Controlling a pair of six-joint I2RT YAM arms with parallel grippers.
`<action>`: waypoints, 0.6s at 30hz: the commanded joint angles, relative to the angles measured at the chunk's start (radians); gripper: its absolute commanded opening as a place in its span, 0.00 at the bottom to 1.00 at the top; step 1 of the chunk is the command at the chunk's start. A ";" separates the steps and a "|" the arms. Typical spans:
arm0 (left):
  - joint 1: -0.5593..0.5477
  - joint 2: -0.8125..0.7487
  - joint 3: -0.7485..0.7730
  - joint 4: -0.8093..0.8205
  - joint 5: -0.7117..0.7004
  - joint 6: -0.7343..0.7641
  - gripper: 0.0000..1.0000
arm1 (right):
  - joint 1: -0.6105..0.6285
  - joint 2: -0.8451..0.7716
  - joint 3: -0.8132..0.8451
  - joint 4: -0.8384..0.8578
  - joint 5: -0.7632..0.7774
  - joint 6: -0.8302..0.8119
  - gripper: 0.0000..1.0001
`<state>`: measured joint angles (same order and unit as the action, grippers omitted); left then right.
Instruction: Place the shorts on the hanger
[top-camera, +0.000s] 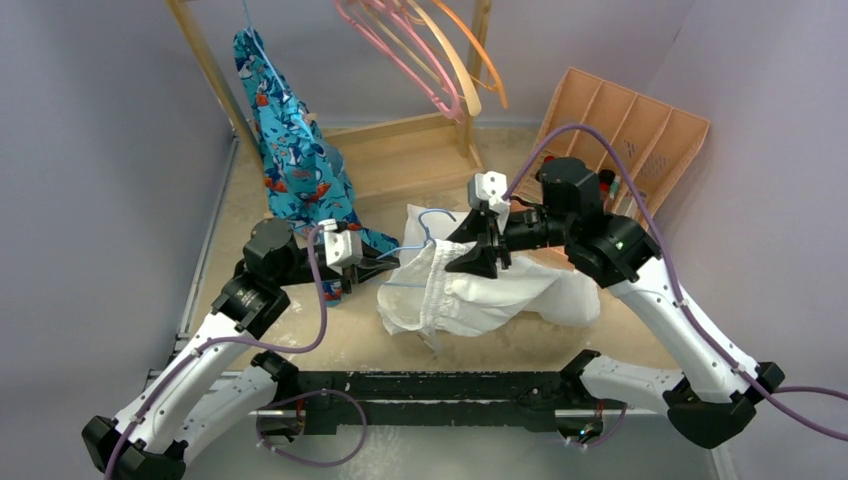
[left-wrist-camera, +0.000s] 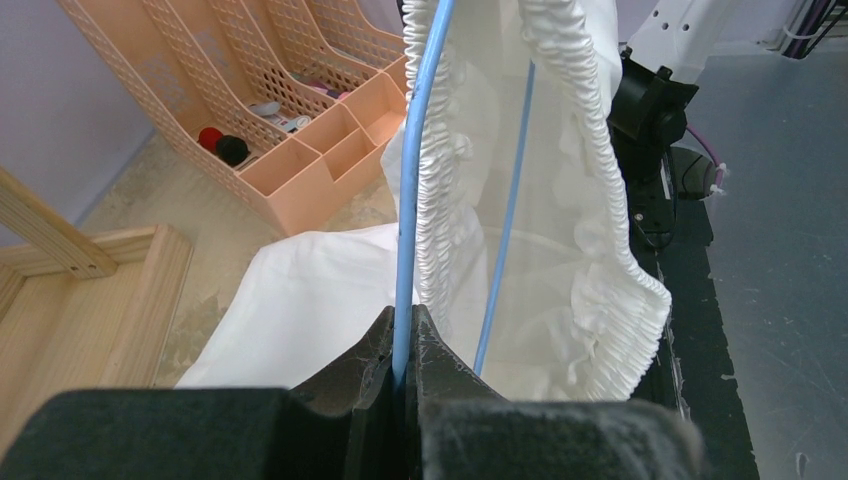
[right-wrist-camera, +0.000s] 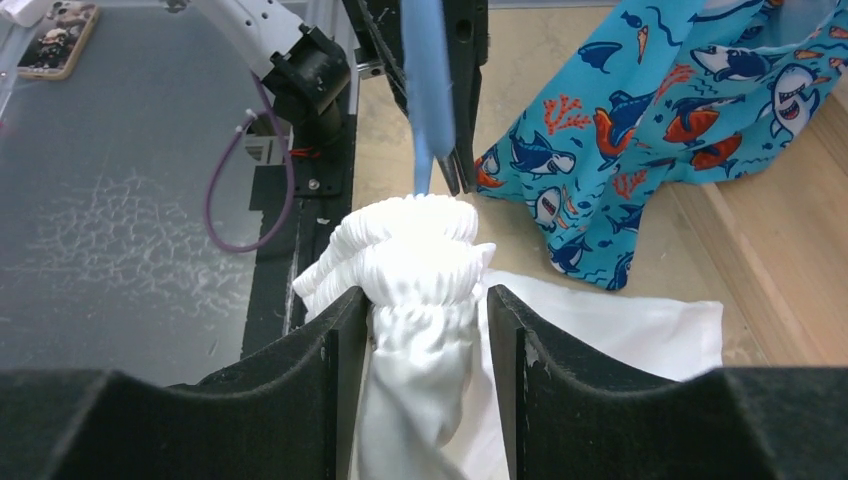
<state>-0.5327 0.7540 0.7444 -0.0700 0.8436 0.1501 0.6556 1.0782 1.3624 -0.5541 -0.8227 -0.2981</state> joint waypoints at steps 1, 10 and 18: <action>-0.003 -0.005 0.068 0.063 0.027 0.042 0.00 | 0.039 0.028 0.026 0.014 0.065 0.026 0.49; -0.003 -0.009 0.076 0.029 -0.011 0.037 0.00 | 0.041 0.021 0.022 0.019 0.114 0.019 0.05; -0.003 -0.049 0.138 -0.014 -0.230 -0.099 0.50 | 0.041 -0.072 -0.018 0.062 0.163 0.025 0.00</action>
<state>-0.5331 0.7410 0.8024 -0.1127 0.7204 0.1379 0.6937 1.0786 1.3510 -0.5552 -0.6910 -0.2802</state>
